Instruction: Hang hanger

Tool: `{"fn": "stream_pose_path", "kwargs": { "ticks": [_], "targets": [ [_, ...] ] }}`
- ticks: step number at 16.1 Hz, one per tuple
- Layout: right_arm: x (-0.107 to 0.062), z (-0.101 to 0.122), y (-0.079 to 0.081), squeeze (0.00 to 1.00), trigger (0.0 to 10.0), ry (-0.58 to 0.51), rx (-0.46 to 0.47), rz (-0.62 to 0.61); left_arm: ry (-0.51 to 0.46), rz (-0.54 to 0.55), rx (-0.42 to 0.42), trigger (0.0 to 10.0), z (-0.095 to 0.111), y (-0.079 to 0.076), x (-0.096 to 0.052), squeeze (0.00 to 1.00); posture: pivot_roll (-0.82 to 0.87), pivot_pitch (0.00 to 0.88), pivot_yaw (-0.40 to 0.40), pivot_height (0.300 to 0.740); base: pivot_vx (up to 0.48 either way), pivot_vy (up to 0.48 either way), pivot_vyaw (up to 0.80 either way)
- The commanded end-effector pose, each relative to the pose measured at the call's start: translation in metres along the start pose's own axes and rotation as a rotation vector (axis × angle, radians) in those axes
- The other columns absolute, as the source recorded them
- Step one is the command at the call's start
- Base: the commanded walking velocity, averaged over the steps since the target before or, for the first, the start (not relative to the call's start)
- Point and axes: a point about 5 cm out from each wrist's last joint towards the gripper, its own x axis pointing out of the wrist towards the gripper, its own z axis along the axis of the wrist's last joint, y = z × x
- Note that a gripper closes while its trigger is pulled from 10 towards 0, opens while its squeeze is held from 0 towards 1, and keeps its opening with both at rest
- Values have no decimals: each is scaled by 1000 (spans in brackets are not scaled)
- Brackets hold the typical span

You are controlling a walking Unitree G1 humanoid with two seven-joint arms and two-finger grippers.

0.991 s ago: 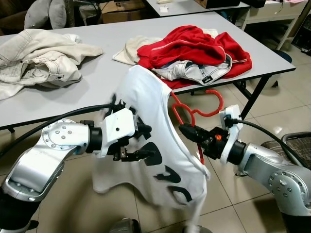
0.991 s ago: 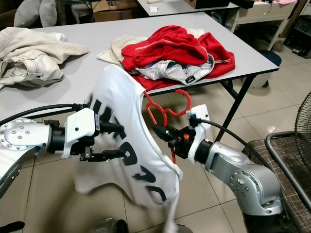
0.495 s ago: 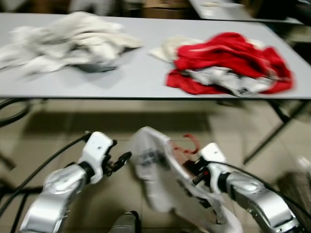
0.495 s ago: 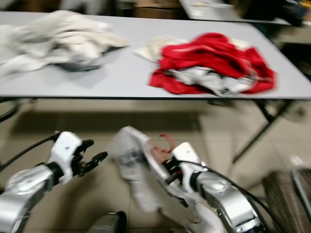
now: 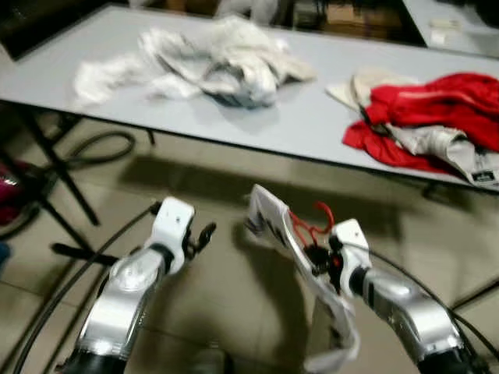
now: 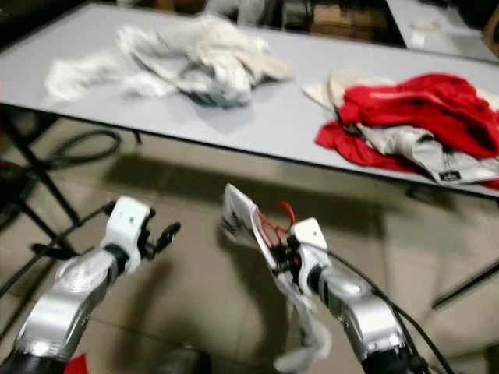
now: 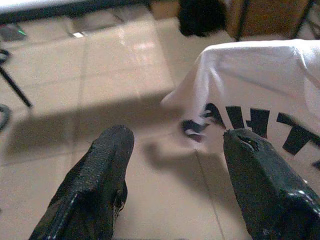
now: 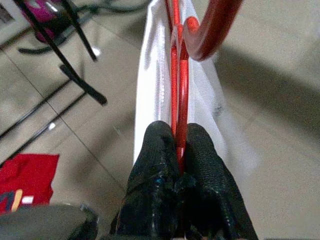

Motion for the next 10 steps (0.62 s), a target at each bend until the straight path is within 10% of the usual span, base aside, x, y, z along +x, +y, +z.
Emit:
{"fn": "stream_pose_path", "kwargs": {
  "ticks": [1,5,10],
  "targets": [
    [-4,7,-13,0,10000,-27,-15,-35,14,23,-37,10000,-7,-2,3,0,-54,72,35,740,0,0,800],
    [-5,15,-10,0,10000,-51,1,23,-13,58,-29,10000,-2,2,0,0,-53,57,-11,740,0,0,800],
    [-1,17,-14,0,10000,-19,-54,32,-1,68,-15,10000,-7,-2,1,0,-56,48,-27,740,0,-474,800]
  ]
}}
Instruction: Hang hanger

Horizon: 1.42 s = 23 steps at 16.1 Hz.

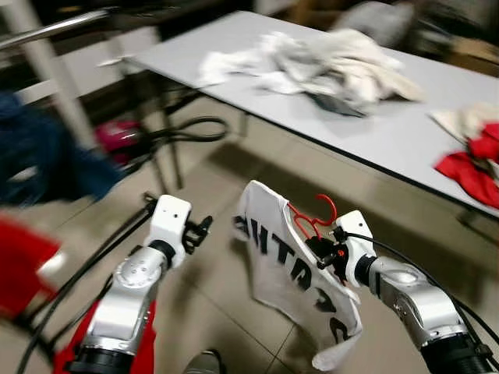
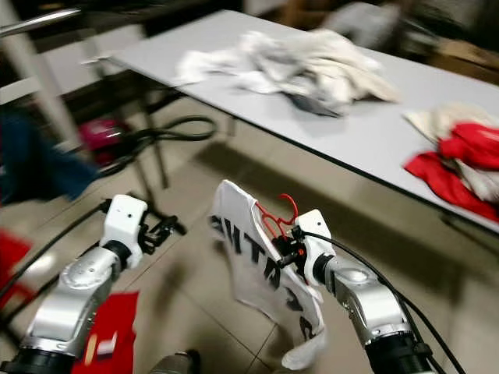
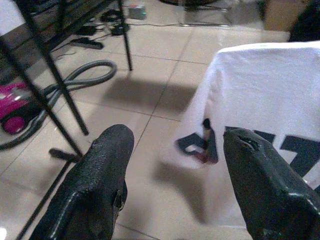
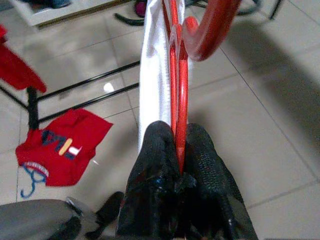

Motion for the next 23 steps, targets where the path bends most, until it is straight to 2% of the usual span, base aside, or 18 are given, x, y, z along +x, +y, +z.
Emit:
{"fn": "stream_pose_path", "kwargs": {
  "ticks": [1,2,4,6,7,8,9,10,13,19,23],
  "targets": [
    [1,10,-4,0,10000,-30,-23,-9,5,21,17,10000,-1,2,0,0,-53,47,-29,740,0,-480,800],
    [1,11,-4,0,10000,-30,-28,-12,5,29,13,10000,-1,2,0,0,-52,45,-30,740,0,-480,800],
    [3,17,-14,0,10000,-76,-36,-157,-33,32,3,10000,4,3,0,0,-44,31,-36,740,0,0,0],
    [0,20,-19,0,10000,-93,-101,-279,-53,28,19,10000,8,3,-1,0,-36,27,-39,740,0,0,0],
    [-4,18,-16,0,10000,-120,-118,-322,-104,27,-53,10000,15,5,0,0,-35,26,-39,740,0,0,0],
    [-5,17,-14,0,10000,-133,-88,-312,-102,31,-67,10000,14,6,0,0,-35,26,-39,740,274,0,0],
    [-7,12,-13,0,10000,-183,11,-323,-89,65,-80,10000,9,10,0,0,-28,20,-35,740,368,0,0],
    [-8,6,-15,0,10000,-189,20,-358,-81,72,-105,10000,3,12,-1,0,-26,18,-25,740,386,0,0],
    [-9,-6,-18,0,10000,-186,71,-431,-67,72,-83,10000,-6,17,-3,0,-29,17,-13,740,445,0,0],
    [-11,-10,-18,0,10000,-201,85,-453,-66,60,-67,10000,-9,14,1,0,-40,16,13,740,443,0,0],
    [-11,-8,-21,0,10000,-191,42,-442,-59,74,-89,10000,-11,16,0,0,-31,14,6,740,436,0,0]
  ]
}}
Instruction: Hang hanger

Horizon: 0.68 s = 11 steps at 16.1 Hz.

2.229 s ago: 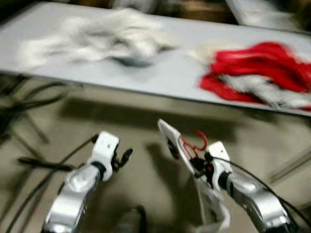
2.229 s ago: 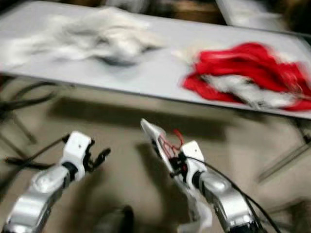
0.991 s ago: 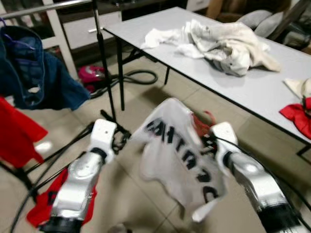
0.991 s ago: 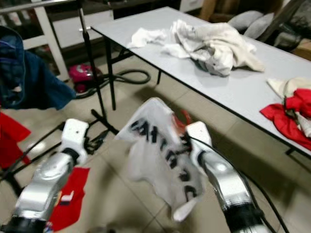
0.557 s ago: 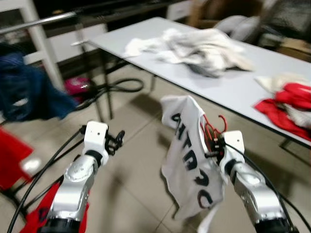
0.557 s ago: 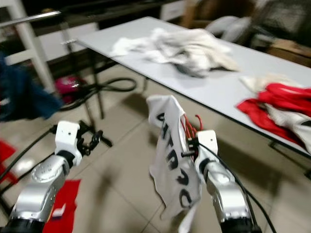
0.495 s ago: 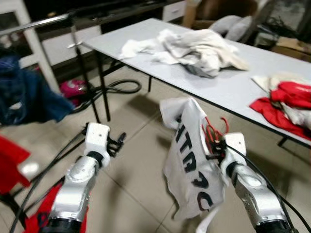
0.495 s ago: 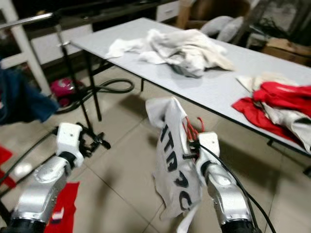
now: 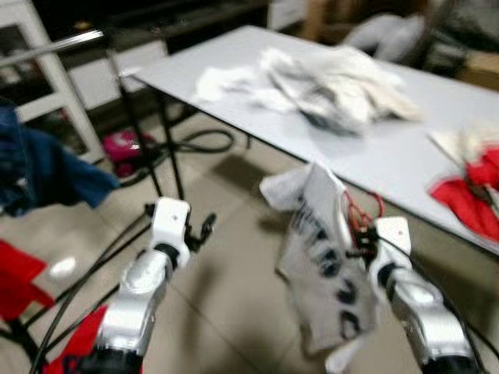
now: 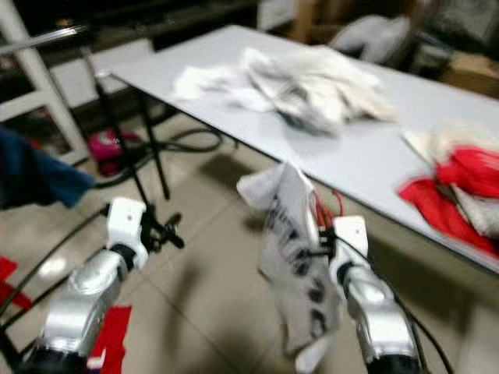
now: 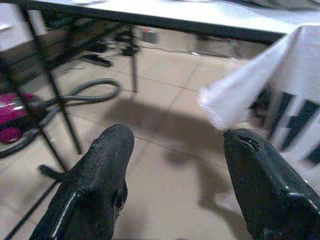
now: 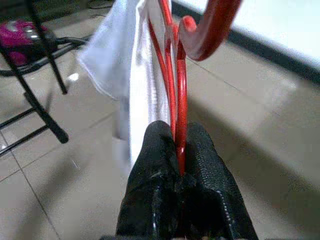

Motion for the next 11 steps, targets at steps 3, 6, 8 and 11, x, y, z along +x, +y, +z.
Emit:
{"fn": "stream_pose_path", "kwargs": {
  "ticks": [3,6,8,11],
  "targets": [
    [5,13,11,0,10000,-55,-21,47,10,29,-14,10000,-1,12,-4,1000,-31,14,7,740,459,0,0],
    [9,16,12,0,10000,-57,-41,76,9,35,27,10000,1,12,-2,1000,-33,12,12,740,463,0,800],
    [9,16,12,0,10000,-57,-45,81,9,33,31,10000,2,12,-1,1000,-33,12,12,740,461,0,800],
    [11,18,11,0,10000,-60,-53,87,0,21,42,10000,5,10,0,1000,-32,16,13,740,463,0,800]
  ]
}}
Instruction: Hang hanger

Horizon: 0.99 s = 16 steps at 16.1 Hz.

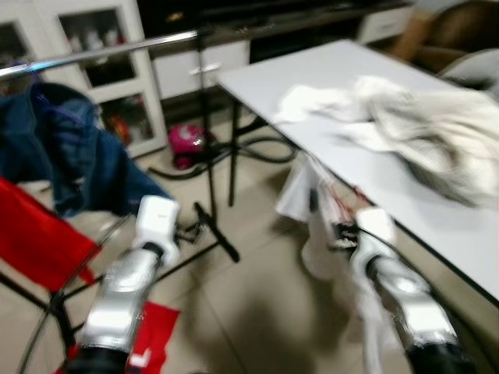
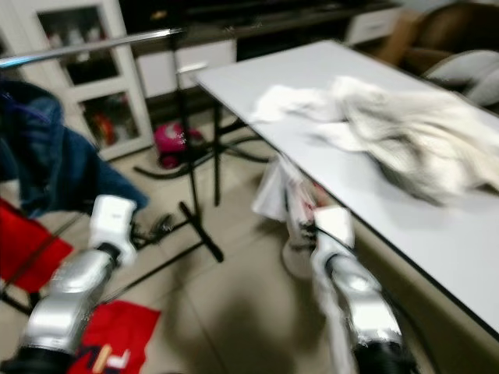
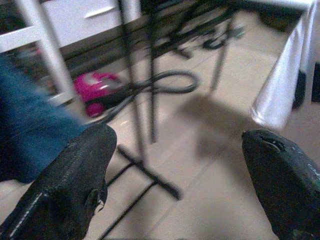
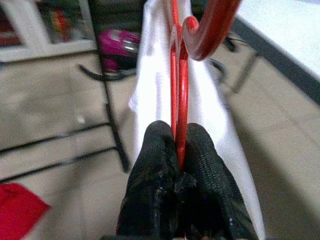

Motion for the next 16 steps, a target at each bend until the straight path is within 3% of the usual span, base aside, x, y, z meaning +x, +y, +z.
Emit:
{"fn": "stream_pose_path", "kwargs": {
  "ticks": [1,11,16],
  "targets": [
    [-4,4,-12,0,10000,-25,-13,-32,-27,-30,19,10000,8,-8,4,1000,-32,16,13,740,458,0,556],
    [-1,5,-7,0,10000,-22,-58,27,-35,-65,62,10000,11,-15,4,1000,-27,0,10,740,458,0,0],
    [1,7,-3,0,10000,-20,-74,68,-34,-72,84,10000,10,-17,3,1000,-24,0,0,740,450,0,800]
  ]
}}
